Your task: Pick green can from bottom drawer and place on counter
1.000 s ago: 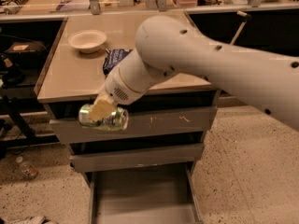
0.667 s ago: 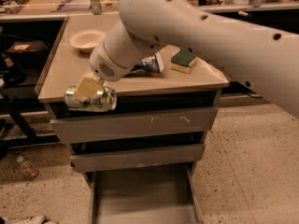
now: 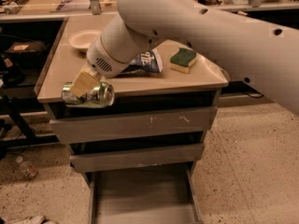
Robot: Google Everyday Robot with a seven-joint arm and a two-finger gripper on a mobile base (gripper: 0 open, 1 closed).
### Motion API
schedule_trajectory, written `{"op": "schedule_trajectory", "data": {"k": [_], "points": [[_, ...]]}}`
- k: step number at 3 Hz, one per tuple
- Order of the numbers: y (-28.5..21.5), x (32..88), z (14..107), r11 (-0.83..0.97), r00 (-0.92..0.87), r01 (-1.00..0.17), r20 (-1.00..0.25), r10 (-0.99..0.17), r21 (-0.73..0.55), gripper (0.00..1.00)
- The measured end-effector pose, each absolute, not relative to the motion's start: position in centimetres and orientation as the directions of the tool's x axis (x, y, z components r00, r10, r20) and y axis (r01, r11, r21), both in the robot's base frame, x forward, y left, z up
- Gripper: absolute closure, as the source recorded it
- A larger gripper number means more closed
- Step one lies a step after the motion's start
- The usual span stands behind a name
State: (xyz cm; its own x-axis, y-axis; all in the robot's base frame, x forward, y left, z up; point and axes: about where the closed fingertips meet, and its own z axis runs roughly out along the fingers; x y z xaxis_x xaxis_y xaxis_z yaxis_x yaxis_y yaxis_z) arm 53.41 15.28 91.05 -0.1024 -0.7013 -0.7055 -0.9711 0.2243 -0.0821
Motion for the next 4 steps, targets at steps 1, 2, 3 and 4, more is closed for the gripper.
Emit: {"op": "schedule_trajectory", "data": {"k": [1,2,3,4], "points": [[16.9,56.2,92.4,0.231,-0.082,-0.968,-0.744,-0.663,-0.100,1.00],[18.8,60.8,93.8,0.228,-0.054,-0.966,-0.765,-0.641,-0.123,1.00],[20.8,65.3,95.1,0.216,-0.026,-0.966,-0.779,-0.626,-0.141,1.00],[22.8,68.9,95.4,0.200,-0.003,-0.968,-0.790,-0.613,-0.151,1.00]]}}
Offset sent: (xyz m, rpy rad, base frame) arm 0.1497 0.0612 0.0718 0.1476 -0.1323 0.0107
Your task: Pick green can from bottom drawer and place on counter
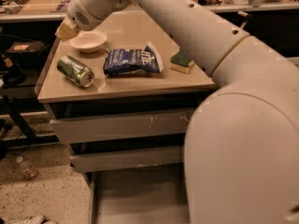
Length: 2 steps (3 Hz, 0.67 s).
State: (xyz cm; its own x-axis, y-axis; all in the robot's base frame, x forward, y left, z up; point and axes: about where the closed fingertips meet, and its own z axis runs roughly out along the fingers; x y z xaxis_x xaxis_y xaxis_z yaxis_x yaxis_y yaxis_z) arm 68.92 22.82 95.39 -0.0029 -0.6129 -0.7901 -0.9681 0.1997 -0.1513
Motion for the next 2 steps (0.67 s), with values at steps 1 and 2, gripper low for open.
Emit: {"op": "schedule_trajectory", "data": {"k": [1,2], "points": [[22.95,69.45,96.41,0.208,0.004,-0.965,-0.801,-0.598,-0.159,1.00],[23.00,69.42,96.30,0.206,0.003,-0.966,-0.801,-0.599,-0.158,0.81]]}}
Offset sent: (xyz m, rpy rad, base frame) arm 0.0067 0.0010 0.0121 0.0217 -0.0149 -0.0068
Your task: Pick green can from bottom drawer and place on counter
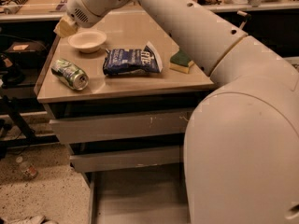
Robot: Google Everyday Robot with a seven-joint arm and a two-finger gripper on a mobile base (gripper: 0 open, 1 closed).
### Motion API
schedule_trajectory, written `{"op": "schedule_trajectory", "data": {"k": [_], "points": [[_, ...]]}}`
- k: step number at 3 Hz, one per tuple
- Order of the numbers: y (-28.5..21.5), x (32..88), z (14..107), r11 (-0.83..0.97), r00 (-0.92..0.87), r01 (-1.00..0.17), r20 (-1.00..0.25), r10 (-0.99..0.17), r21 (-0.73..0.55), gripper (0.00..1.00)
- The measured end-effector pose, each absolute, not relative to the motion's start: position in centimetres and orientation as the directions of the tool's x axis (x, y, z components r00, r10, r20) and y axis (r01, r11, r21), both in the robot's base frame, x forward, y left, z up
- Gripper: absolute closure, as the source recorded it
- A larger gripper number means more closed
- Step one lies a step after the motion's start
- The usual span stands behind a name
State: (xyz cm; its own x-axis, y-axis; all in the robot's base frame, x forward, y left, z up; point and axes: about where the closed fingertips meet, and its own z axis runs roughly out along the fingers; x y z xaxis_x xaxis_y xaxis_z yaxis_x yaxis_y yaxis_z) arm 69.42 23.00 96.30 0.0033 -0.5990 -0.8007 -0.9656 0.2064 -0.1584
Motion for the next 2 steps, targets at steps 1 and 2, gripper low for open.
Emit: {"op": "schedule_trajectory", "data": {"k": [1,2], "points": [[23.00,69.42,96.30,0.206,0.003,-0.966,-0.801,-0.599,-0.158,0.58],[23.00,69.42,96.30,0.206,0.003,-0.966,-0.801,-0.599,-0.158,0.35]]}}
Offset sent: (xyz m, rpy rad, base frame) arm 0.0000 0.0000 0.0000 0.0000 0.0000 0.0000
